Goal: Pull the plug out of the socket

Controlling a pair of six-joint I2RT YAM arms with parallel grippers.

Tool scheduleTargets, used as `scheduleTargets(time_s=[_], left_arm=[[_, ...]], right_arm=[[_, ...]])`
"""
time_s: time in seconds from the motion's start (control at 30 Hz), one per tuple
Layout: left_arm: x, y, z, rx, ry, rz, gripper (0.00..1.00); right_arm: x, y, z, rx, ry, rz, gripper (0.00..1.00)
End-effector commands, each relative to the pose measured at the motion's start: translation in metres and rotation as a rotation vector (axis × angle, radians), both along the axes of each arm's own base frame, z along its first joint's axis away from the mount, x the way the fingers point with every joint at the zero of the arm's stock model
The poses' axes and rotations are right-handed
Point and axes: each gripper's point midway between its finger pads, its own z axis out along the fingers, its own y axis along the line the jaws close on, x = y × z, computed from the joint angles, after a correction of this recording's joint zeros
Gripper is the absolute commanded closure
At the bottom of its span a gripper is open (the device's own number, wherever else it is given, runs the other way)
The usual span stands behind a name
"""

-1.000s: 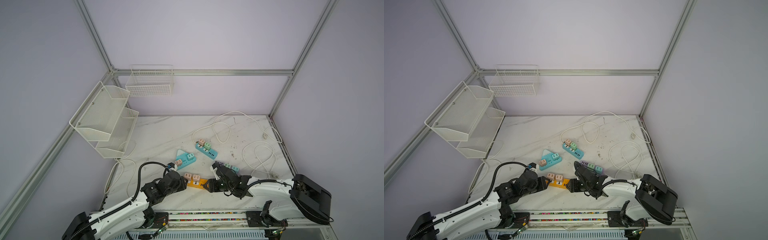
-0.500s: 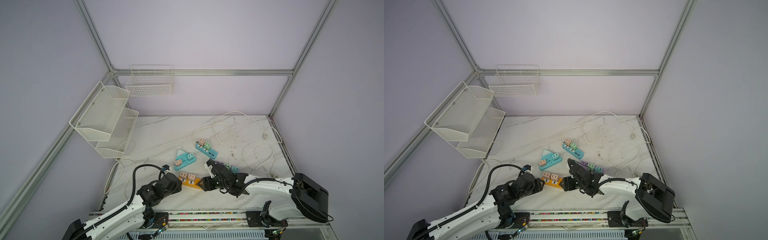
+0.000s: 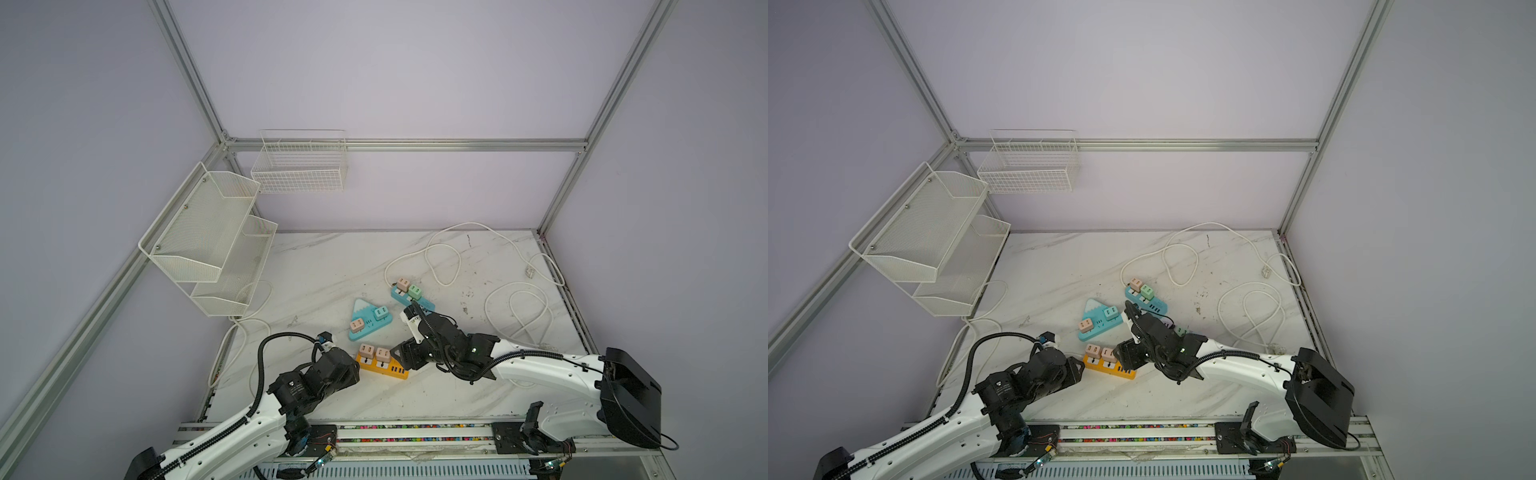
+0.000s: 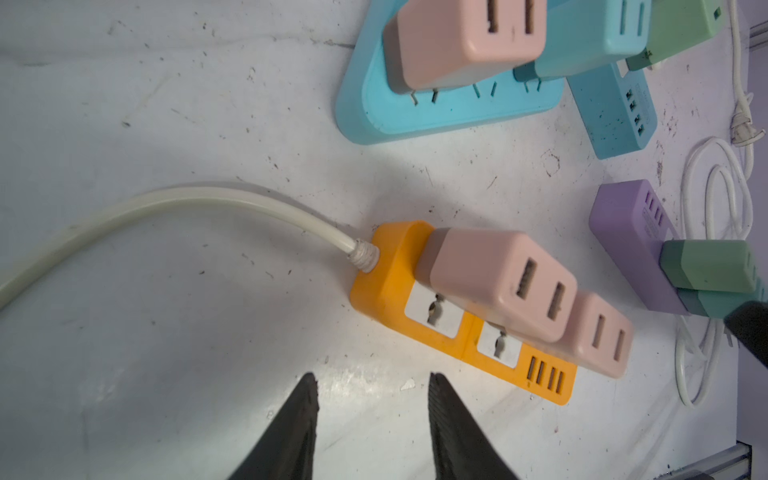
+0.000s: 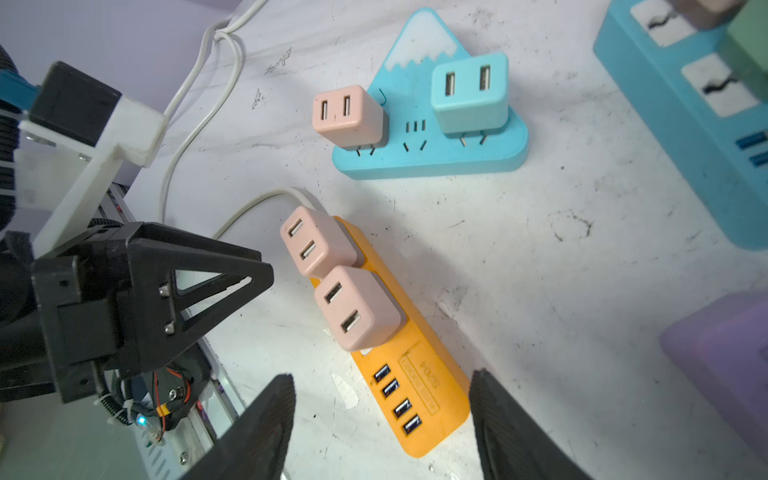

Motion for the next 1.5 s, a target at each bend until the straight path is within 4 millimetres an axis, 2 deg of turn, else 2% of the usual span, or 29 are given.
scheduleTargets(time_s=[0.0,0.1,0.33,0.73,0.97,1.27,1.47], left_arm=[[0.005,0.000,-0.003,-0.035,-0.009,0.053,0.56],[0.009,-0.002,-0.007,-0.050,-0.018,0.062,0.56],[0.015,-0.010,-0.015,-0.069,-0.021,0.068,0.55],[0.022,-0.013,-0.026,-0.087,-0.023,0.084,0.55],[0.023,-0.012,-0.029,-0.096,-0.025,0.078,0.56],[0.023,-0.012,-0.030,-0.114,-0.025,0.063,0.59],[0.022,-0.008,-0.033,-0.096,-0.006,0.066,0.60]], right_arm=[[0.009,-0.003,0.003,-0.104,-0.100,0.037,0.29],[0.010,0.009,0.006,-0.072,-0.115,0.075,0.29],[0.008,0.026,-0.014,-0.158,-0.122,0.145,0.29],[0.002,0.038,-0.037,-0.240,-0.142,0.218,0.30],[-0.003,0.045,-0.053,-0.267,-0.121,0.245,0.39],[-0.025,0.051,-0.070,-0.276,-0.079,0.275,0.47],[-0.036,0.056,-0.069,-0.263,-0.062,0.246,0.54]])
